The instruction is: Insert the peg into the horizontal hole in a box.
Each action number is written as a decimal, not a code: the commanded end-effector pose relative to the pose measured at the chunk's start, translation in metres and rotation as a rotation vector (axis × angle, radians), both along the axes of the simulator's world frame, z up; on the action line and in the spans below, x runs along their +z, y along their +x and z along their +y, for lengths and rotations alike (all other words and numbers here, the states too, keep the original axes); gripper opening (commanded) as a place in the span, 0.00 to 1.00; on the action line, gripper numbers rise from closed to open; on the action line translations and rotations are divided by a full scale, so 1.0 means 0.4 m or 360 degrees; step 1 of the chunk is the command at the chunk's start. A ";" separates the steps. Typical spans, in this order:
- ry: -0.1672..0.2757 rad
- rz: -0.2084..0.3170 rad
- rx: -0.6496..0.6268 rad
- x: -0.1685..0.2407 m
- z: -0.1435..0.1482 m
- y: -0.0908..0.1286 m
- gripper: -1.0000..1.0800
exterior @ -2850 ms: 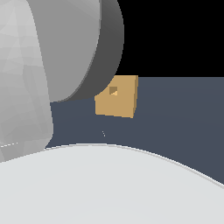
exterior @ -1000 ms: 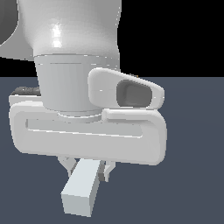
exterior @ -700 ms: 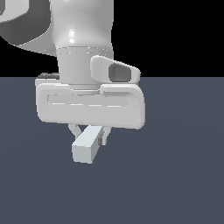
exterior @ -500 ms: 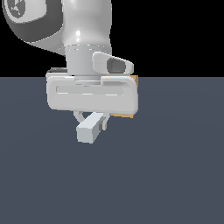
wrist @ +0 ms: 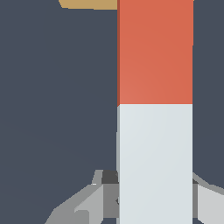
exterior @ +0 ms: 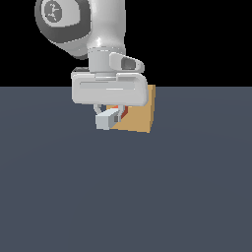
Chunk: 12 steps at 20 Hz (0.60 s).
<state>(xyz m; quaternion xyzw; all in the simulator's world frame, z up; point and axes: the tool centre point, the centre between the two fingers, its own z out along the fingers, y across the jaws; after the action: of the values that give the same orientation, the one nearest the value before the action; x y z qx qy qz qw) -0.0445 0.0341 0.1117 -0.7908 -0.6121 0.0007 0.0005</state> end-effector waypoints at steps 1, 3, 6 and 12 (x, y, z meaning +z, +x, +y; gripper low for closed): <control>0.0000 -0.0003 -0.0021 0.014 0.041 0.004 0.00; 0.0000 -0.0003 -0.0032 0.022 0.067 0.006 0.00; 0.0000 -0.0003 -0.0045 0.030 0.096 0.010 0.00; 0.0000 -0.0003 -0.0054 0.037 0.121 0.013 0.00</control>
<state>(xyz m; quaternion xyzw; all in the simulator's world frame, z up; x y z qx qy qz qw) -0.0401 0.0813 0.1253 -0.8004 -0.5995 0.0008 0.0004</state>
